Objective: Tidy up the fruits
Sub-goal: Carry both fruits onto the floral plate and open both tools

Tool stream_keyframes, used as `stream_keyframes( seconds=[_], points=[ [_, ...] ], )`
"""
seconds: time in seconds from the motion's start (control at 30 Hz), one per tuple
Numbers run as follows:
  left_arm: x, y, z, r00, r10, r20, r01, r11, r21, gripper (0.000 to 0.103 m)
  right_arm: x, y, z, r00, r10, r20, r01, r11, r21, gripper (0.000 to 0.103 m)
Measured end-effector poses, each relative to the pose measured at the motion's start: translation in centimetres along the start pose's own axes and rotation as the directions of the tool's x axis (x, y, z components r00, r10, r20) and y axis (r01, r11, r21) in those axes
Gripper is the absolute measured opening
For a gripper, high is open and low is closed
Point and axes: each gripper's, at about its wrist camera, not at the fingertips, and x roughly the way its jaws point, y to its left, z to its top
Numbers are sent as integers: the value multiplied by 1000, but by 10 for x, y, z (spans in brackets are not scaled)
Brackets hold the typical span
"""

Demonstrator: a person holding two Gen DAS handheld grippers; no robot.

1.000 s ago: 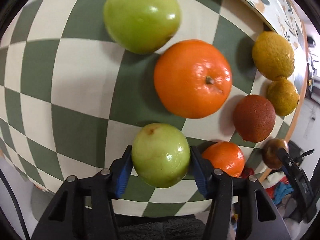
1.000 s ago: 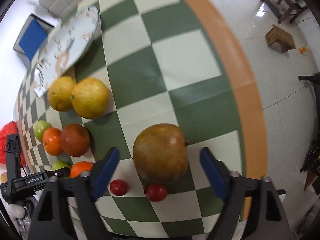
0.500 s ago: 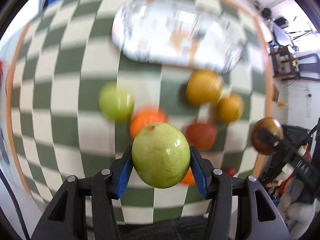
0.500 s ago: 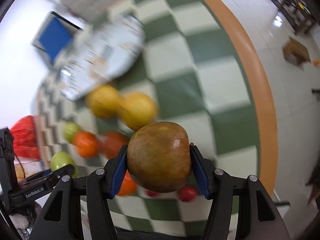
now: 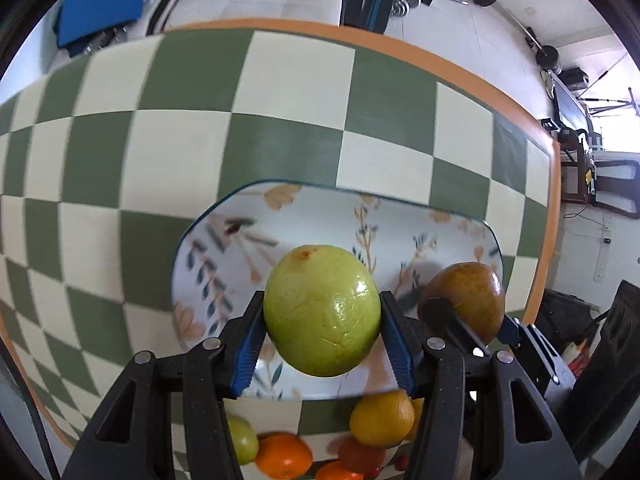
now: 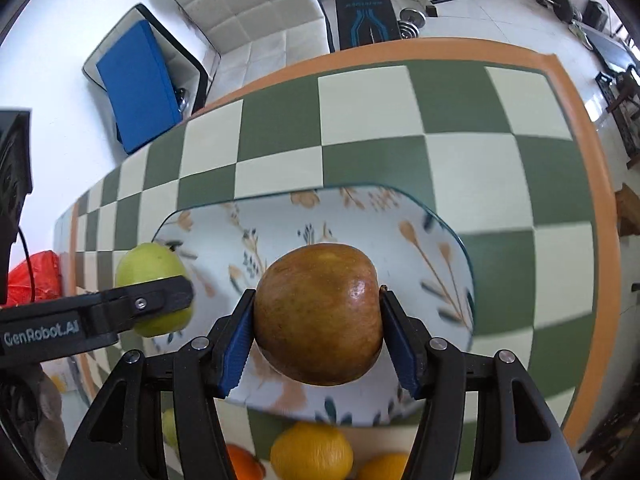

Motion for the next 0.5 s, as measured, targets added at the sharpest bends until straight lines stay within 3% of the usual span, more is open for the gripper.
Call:
stream_keyframes(
  seconds=[0.13,0.37,0.5],
  points=[
    [17,10,8,999,-2,-42,1,1000,-25,52,12,1,8,999,-16,-32,15,1000,-26,63],
    [12,8,7,999,27,-22,-27,1000,2,53,22,-1,14,998,-9,-55,7,999,-34,66],
    [7,5,7,999,52,17,-52,998,21,78,24,-2,13,997,-27,-79,24,999,-28,93]
  ],
)
